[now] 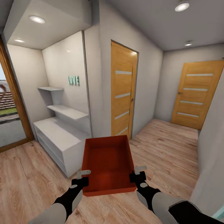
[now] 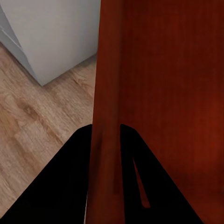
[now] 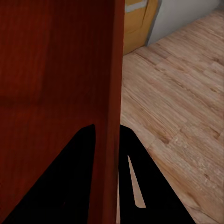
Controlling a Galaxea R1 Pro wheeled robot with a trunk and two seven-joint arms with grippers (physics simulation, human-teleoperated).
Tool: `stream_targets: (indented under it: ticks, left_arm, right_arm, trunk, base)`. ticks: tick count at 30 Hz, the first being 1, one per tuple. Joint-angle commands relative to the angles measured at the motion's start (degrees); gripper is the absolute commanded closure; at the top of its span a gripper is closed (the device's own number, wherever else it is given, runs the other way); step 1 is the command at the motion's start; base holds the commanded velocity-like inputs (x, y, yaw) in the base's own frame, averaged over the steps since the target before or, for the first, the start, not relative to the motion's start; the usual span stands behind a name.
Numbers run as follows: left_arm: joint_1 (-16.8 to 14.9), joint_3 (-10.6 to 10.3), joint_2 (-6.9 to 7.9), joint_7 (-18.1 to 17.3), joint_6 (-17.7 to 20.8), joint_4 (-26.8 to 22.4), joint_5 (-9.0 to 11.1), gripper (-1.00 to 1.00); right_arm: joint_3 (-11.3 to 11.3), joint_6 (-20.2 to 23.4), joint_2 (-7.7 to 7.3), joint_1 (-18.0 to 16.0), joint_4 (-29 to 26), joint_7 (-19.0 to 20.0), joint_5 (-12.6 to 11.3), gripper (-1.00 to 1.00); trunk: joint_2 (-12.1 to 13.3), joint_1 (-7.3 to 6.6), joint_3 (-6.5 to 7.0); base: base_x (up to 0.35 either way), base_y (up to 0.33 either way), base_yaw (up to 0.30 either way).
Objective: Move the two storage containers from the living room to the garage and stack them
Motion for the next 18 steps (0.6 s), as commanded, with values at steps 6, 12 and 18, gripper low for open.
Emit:
stream_targets:
  ticks: [6,12,18]
  left_arm:
    - [0.0,-0.3,1.11,0.9,-0.2,0.3,-0.2,1.00]
    - [0.0,-0.3,1.11,0.9,-0.2,0.3,-0.2,1.00]
    - [0.0,-0.3,1.11,1.0,-0.2,0.3,-0.2,1.00]
  right_arm:
    - [-0.5,-4.6,-0.02,-0.1,-0.3,-2.1,-1.1,1.00]
    - [-0.6,-4.5,-0.10,-0.1,-0.3,-2.3,-1.2,1.00]
    - [-0.7,-4.5,-0.15,-0.1,-0.3,-2.2,-1.2,1.00]
  trunk:
    - [0.0,0.05,0.02]
    - [0.0,0.05,0.03]
    - [0.0,0.05,0.03]
  base:
    - [0.321,0.060,-0.105]
    - [0.312,0.004,-0.232]
    - [0.291,0.000,-0.275]
